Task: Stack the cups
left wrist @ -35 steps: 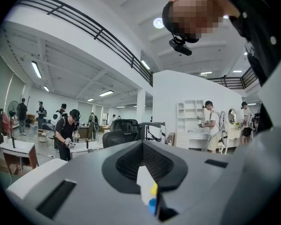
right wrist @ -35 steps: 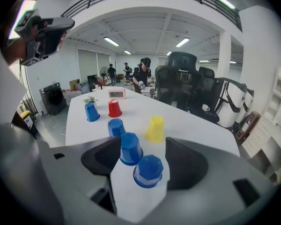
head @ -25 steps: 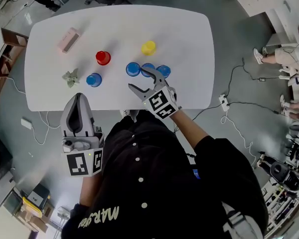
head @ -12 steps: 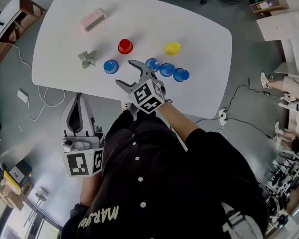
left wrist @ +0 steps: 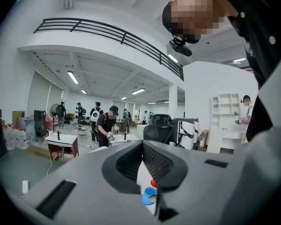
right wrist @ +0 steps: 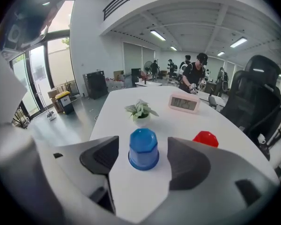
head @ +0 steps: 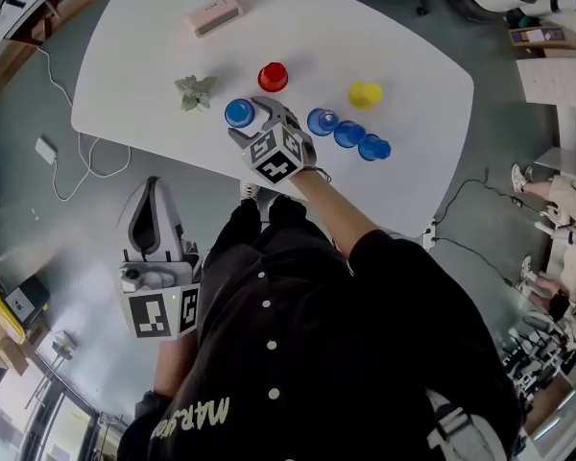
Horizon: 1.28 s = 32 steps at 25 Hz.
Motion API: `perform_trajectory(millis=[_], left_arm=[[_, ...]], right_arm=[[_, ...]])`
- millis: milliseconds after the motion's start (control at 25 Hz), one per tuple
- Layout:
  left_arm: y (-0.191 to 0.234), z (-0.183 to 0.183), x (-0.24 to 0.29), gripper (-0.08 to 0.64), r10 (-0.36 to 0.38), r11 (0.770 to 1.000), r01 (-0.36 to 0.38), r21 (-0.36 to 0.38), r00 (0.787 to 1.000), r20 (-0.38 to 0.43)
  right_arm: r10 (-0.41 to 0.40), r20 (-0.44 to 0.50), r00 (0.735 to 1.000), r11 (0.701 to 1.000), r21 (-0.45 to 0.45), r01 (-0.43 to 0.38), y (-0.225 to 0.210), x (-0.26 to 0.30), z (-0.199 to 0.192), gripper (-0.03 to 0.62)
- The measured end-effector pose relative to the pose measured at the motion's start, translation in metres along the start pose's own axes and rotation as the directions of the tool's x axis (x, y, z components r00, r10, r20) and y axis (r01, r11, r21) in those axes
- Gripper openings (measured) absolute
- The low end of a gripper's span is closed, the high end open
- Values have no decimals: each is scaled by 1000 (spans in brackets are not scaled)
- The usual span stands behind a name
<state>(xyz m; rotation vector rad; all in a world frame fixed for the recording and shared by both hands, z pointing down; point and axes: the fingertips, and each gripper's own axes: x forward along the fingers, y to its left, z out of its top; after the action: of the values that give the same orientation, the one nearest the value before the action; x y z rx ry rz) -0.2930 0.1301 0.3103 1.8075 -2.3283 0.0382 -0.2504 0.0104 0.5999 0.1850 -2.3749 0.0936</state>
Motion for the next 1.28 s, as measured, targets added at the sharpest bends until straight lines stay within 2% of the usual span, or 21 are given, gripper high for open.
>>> perform_trajectory(millis=[280,320,400,640,1000,1280], left_arm=[[12,-7,-3,11,22,1000,-22,-2,1000,-18],[13,-7,-3,11,23,1000,-23,-1,1000,-19],[13,-6,-2,11,22,1000,-22,0,1000,-19],[12,-5,3,11,8,1000,-8,2,1000,-17],[-16,4,25,11,-77,997,77,6,997,12],[-47,12,45,11,-167,986,167,16,985,35]], right_arm=[[-3,-43,999,1000,11,3,3,23,-10,318],[-4,-49,999,1000,11,5,2,25,-11,306],[-19,-52,998,1000,9,19,0,26,-11,231],[-31,-44,999,999,28,32,-4,19,-9,230],[-55,33,998,996,76,52,-8,-30,22,229],[-131,60,990,987,102,125,-35,-90,14,229]])
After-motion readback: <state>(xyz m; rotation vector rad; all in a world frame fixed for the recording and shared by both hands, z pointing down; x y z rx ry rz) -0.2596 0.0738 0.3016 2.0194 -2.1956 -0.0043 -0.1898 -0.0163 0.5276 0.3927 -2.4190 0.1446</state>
